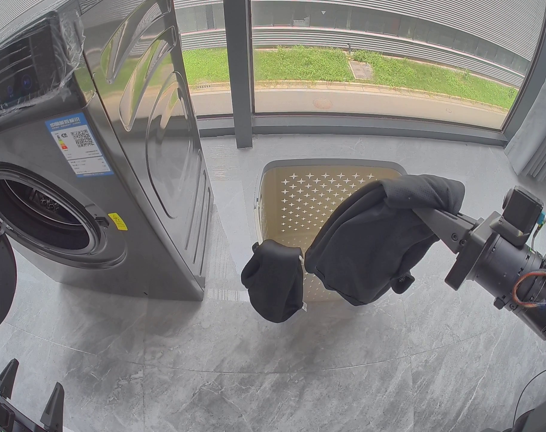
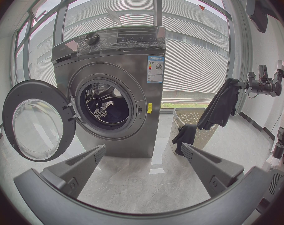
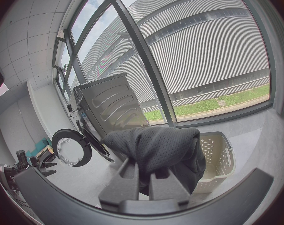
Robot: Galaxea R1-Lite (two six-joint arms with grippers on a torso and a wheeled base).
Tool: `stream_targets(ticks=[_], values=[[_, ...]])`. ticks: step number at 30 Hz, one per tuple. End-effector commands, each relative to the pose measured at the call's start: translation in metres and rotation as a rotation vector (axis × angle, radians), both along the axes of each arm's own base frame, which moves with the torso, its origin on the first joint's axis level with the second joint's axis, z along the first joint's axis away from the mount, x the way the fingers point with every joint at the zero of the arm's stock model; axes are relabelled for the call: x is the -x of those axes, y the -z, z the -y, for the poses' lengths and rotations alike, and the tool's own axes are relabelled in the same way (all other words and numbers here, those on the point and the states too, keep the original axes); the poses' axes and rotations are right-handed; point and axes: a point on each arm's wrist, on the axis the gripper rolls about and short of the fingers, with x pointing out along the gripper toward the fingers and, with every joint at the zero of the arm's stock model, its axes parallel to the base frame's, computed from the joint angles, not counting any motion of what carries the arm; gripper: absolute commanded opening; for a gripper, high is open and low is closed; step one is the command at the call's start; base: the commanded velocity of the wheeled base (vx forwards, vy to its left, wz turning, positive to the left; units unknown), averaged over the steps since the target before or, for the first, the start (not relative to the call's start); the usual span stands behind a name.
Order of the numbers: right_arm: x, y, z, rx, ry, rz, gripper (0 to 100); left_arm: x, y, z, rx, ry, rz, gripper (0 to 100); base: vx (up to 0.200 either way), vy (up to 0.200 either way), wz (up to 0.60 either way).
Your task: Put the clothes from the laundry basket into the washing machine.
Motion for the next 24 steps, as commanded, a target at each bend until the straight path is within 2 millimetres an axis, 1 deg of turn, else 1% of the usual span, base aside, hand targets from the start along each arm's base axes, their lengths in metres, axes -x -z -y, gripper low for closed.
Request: stream_targets(ticks=[1,5,24], values=[[-0.0010,0.0003,0.0012,0.002,0.010,0.000,0,0.0002,0.0044,0.0000,-0.001,-0.001,0.002,100,0.000,0.000,0.00],[-0.0017,0.0001,0.0013,0.005,0.061,-0.001,0,0.0002,0.0044,0.0000,-0.001,-0.001,0.002,100,0.000,0.000,0.00],[-0.0020,-0.0016,0.0013,0.005,0.081,0.001,0,0.0002,0.0046,0.0000,-0.001,-0.001,0.000,100,0.000,0.200,0.00]])
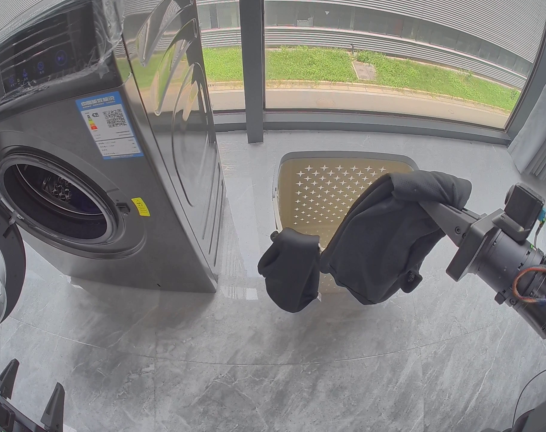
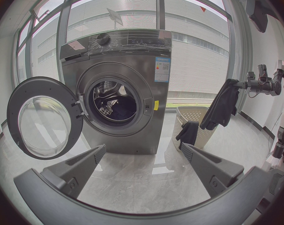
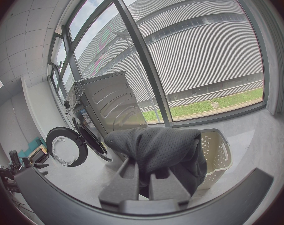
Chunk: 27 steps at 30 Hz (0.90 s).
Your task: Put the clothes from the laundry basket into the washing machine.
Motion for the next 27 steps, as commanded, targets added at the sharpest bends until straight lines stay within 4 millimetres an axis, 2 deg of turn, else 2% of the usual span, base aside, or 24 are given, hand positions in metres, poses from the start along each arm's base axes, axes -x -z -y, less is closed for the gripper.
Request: stream_targets(ticks=[1,11,20,27], values=[[-0.0003,0.0001,-0.0005,-0.001,-0.001,-0.001,0,0.0002,0.0043,0.0000,0.000,0.000,0.003,100,0.000,0.200,0.00],[-0.0010,0.0009,-0.0022,-0.003,-0.012,-0.002,0,0.0002,0.0043,0.0000,0.002,0.000,0.003,100,0.000,0.200,0.00],[-0.0022,0.0037,-0.0029,0.004,-0.014,-0.011,0,0.0002,0.0043,0.0000,0.002,0.000,0.003,100,0.000,0.000,0.00],[-0.0035,0.0044,-0.0028,0.004,-0.010,-0.013,0,0.0002,0.0043,0.0000,0.003,0.000,0.003,100,-0.200,0.000,0.00]])
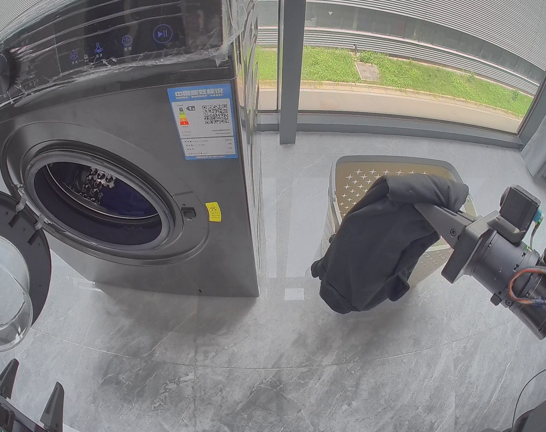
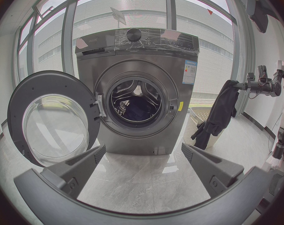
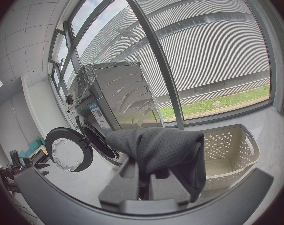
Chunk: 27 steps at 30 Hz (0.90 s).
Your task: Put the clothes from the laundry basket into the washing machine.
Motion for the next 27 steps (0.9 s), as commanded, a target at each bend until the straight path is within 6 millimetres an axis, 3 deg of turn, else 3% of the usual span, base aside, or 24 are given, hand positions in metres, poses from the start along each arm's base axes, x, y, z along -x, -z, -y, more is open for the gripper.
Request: stream_targets(ticks=[1,7,14,27], values=[[-0.0008,0.0018,-0.0001,0.005,0.002,-0.006,0,0.0003,0.0045,0.0000,0.000,0.000,0.004,100,-0.200,0.000,0.00],[-0.0010,0.0026,-0.0002,0.007,0.002,-0.008,0,0.0003,0.0045,0.0000,0.002,0.000,0.003,100,-0.200,0.000,0.00],[-0.0007,0.0022,0.0000,0.004,0.002,-0.008,0,0.0003,0.0045,0.0000,0.002,0.000,0.003,100,0.000,0.000,0.00],[-0.0007,0.0022,0.0000,0.004,0.002,-0.008,0,0.0003,0.0046,0.0000,0.002,0.000,0.002,100,0.000,0.200,0.00]])
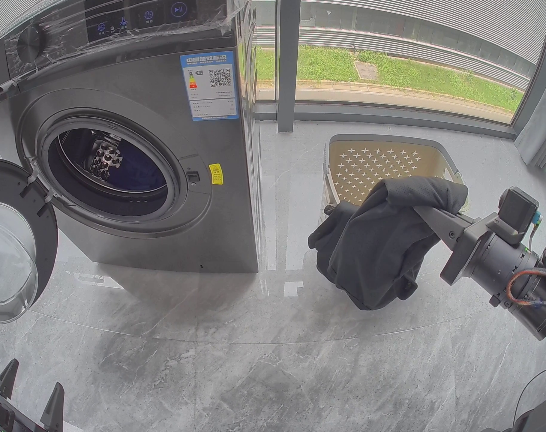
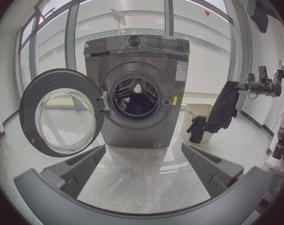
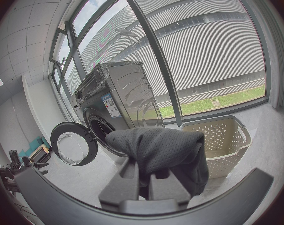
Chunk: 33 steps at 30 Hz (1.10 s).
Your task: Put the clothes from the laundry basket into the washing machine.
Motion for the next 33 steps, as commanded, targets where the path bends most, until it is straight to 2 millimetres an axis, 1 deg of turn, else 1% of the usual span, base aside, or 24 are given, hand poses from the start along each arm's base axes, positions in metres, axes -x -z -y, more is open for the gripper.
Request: stream_targets(ticks=[1,26,33], values=[[-0.0001,0.0001,-0.0001,0.000,0.000,0.000,0,0.0003,0.0044,0.0000,0.000,0.000,0.004,100,0.000,0.200,0.00],[-0.0001,0.0006,0.0007,0.001,0.003,-0.001,0,0.0003,0.0044,0.0000,0.000,0.000,0.004,100,0.000,0.200,0.00],[-0.0002,0.0010,0.0011,0.002,0.005,-0.002,0,0.0003,0.0045,0.0000,0.000,0.000,0.003,100,0.000,0.000,0.00]])
